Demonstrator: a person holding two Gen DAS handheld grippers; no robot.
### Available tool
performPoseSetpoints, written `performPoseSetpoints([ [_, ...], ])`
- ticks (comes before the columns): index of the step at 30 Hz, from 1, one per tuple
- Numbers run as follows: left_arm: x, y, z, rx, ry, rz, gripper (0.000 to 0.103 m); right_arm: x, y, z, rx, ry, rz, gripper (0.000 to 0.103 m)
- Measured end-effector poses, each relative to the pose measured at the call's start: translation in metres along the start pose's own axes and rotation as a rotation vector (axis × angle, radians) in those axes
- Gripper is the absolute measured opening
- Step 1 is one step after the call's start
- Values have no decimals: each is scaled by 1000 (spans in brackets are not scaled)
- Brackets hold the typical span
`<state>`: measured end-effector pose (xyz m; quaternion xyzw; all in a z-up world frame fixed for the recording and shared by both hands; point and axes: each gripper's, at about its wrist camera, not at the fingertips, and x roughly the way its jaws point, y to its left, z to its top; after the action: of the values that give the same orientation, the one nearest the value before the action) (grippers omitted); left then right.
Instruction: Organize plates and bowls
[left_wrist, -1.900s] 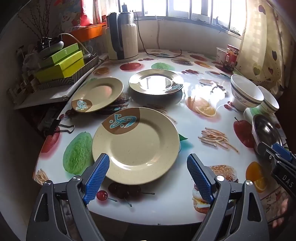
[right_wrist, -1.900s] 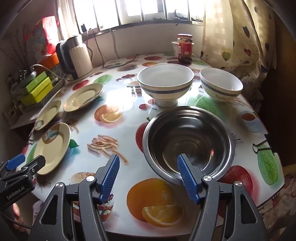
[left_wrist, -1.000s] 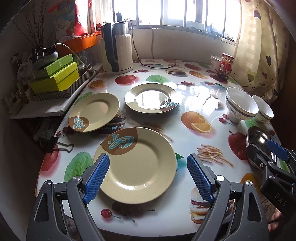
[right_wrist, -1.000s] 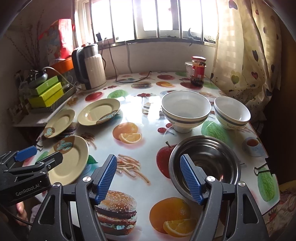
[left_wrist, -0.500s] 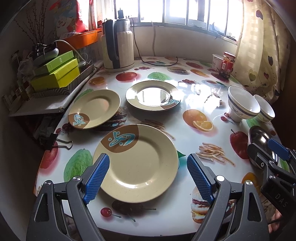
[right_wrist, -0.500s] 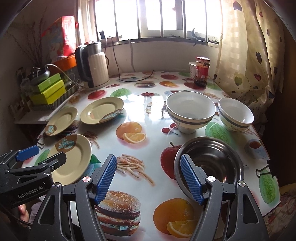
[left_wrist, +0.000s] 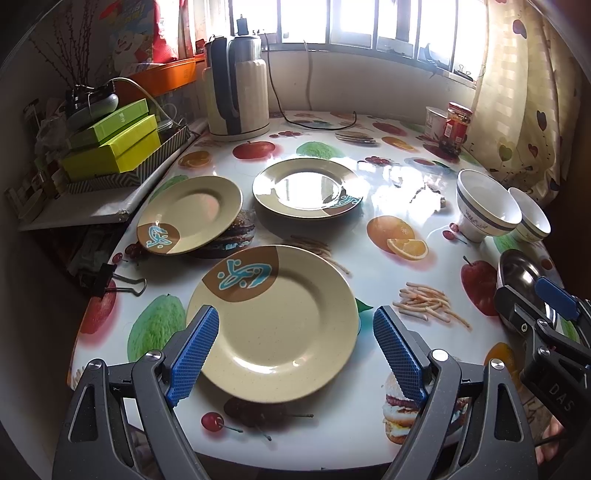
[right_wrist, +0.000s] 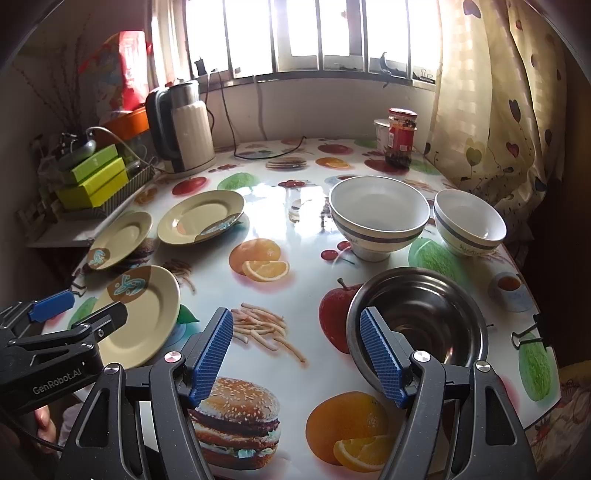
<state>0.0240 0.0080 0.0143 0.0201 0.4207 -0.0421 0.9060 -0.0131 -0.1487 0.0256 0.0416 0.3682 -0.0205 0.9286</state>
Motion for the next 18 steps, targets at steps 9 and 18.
performPoseSetpoints([
  [9, 2, 1, 1, -2, 6, -2, 86, 1, -1, -1, 2, 2, -1, 72],
  [18, 3, 2, 1, -2, 9, -1, 86, 1, -1, -1, -1, 2, 0, 72],
])
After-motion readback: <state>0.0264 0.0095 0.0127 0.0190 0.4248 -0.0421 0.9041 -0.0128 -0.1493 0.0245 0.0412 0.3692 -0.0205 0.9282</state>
